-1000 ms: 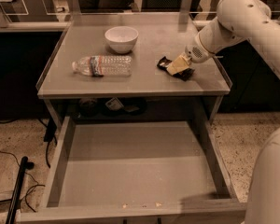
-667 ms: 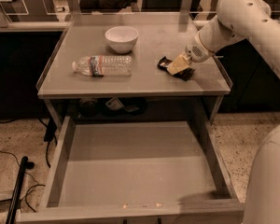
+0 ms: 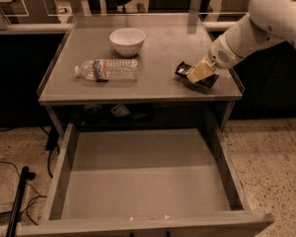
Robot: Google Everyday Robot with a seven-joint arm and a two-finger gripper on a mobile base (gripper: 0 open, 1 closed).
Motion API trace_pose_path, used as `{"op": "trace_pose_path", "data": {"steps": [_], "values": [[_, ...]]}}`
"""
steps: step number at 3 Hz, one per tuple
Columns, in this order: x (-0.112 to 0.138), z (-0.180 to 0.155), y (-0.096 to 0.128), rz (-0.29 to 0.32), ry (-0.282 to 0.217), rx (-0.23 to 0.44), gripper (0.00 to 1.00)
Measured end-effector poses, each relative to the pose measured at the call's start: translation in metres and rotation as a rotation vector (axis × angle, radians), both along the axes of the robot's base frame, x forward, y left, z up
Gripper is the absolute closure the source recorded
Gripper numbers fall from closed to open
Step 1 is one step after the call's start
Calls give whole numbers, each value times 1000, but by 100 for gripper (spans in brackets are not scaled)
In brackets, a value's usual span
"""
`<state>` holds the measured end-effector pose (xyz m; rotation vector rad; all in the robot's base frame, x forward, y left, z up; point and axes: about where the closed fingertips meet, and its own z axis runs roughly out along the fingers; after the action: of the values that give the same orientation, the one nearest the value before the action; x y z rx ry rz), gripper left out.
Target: Place rxbar chocolate into top drawer
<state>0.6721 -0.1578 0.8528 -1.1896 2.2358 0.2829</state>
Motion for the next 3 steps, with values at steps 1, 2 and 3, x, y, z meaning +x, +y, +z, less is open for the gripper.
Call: {"op": "trace_pose_path", "data": {"steps": [1, 2, 3], "values": [[-41, 20, -16, 2, -31, 15, 100], [-76, 32, -17, 14, -49, 3, 100], [-143, 11, -5, 65, 5, -2, 100]]}}
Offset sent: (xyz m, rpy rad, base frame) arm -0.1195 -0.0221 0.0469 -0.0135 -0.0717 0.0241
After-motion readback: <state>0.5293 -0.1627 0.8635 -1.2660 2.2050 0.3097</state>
